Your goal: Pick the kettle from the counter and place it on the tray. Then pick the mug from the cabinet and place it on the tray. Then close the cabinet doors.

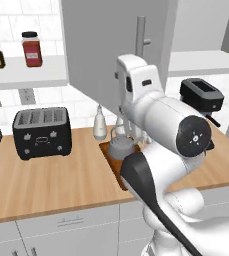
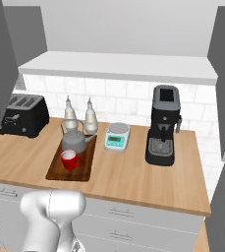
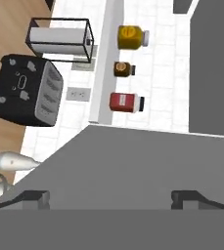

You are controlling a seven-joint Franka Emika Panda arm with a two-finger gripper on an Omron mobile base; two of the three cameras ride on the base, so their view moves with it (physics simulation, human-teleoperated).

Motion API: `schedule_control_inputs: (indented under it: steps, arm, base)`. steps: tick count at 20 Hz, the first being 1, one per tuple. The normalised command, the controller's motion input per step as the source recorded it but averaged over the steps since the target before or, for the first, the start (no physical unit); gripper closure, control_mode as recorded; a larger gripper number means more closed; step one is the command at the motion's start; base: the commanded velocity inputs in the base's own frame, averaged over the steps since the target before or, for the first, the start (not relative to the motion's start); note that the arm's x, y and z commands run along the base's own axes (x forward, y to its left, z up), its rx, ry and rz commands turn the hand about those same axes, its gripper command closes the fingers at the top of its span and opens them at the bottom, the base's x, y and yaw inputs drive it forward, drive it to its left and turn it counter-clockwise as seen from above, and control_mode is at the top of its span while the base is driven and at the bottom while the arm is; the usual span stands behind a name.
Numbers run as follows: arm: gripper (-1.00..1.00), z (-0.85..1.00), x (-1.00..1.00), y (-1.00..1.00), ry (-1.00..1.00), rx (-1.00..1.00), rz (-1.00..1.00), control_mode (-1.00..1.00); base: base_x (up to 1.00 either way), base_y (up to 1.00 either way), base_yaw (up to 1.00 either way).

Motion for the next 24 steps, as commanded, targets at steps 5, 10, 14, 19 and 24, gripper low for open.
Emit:
schedule_control_inputs:
  steps: [5,10,14,19,24]
  arm:
    - [-1.00,-0.09,0.65,-0.61,0.00,0.00,-0.21,-1.00]
    - [-1.00,-0.14,0.73,-0.57,0.00,0.00,-0.20,-1.00]
    - [-1.00,-0.16,0.71,-0.60,0.00,0.00,-0.19,-1.00]
    - [-1.00,-0.16,0.74,-0.60,0.00,0.00,-0.17,-1.00]
    - [-1.00,-0.17,0.80,-0.62,0.03,0.00,-0.11,-1.00]
  base:
    - [0.00,0.00,0.00]
    - [0.00,0.00,0.00]
    - [0.00,0.00,0.00]
    - [0.00,0.00,0.00]
    - [0.00,0.00,0.00]
